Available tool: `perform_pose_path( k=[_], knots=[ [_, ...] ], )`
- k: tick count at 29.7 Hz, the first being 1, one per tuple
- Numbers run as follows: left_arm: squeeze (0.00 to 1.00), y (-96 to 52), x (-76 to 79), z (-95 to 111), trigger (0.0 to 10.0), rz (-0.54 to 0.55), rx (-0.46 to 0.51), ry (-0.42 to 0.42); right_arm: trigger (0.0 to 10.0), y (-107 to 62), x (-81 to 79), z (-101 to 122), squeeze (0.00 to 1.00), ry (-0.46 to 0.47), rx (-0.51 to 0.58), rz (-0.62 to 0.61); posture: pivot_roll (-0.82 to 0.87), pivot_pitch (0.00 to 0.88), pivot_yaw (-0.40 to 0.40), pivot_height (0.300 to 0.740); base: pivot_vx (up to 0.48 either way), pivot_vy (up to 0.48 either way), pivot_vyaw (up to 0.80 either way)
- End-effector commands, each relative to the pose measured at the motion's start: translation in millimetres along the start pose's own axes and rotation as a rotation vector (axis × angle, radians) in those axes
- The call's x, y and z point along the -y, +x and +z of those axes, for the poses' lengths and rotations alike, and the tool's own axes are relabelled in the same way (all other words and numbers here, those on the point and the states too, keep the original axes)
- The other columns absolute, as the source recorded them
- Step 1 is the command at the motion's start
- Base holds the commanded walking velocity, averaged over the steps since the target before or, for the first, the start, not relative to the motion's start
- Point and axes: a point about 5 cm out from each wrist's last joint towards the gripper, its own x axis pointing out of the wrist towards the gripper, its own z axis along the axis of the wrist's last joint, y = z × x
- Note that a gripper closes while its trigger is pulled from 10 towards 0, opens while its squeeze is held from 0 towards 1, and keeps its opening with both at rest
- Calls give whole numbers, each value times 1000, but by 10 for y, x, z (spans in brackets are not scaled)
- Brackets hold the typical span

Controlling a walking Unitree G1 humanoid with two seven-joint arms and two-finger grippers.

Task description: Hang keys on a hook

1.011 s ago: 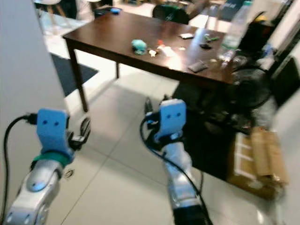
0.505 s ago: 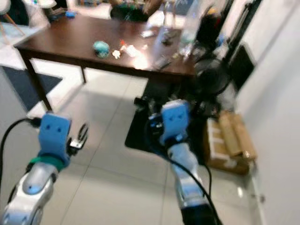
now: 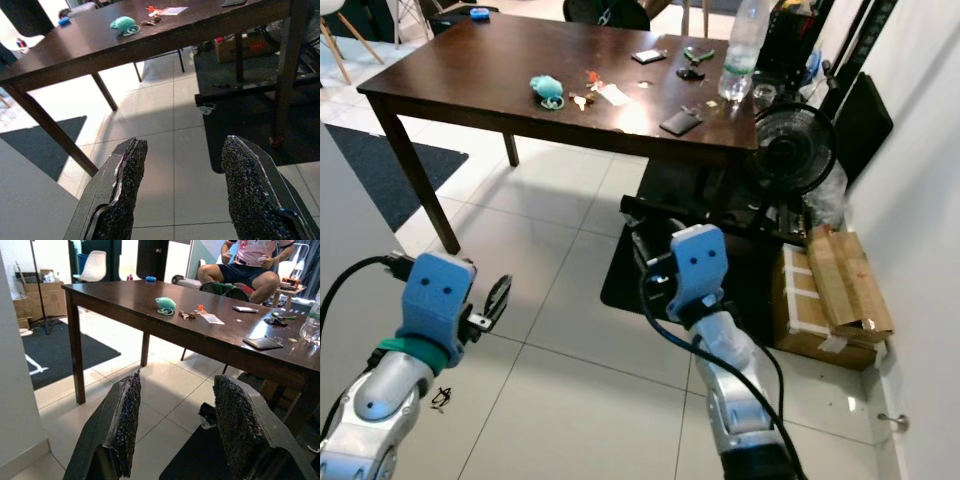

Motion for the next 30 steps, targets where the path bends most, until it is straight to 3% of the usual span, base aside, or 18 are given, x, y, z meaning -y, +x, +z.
perform_pose_path(
  k=[1, 4, 13, 30],
  knots=[
    [0, -3, -27, -46, 10000, 9, -14, 4, 10000, -27, -6, -45, 0, 36, -19, -3, -96, 21, 70, 740, 416, 240, 0],
    [0, 2, -42, -44, 10000, 9, -12, 6, 10000, -33, -2, -56, 0, 36, -25, -3, -96, 21, 70, 740, 416, 80, 0],
    [0, 16, -62, -42, 10000, 9, -1, 16, 10000, -26, 19, -54, 0, 24, -28, -10, -92, 17, 70, 740, 413, 112, -800],
    [0, 26, -63, -43, 10000, 19, 8, 20, 10000, 52, -13, -69, 0, 30, -20, -34, -75, 16, 80, 740, 407, 252, 0]
  ],
)
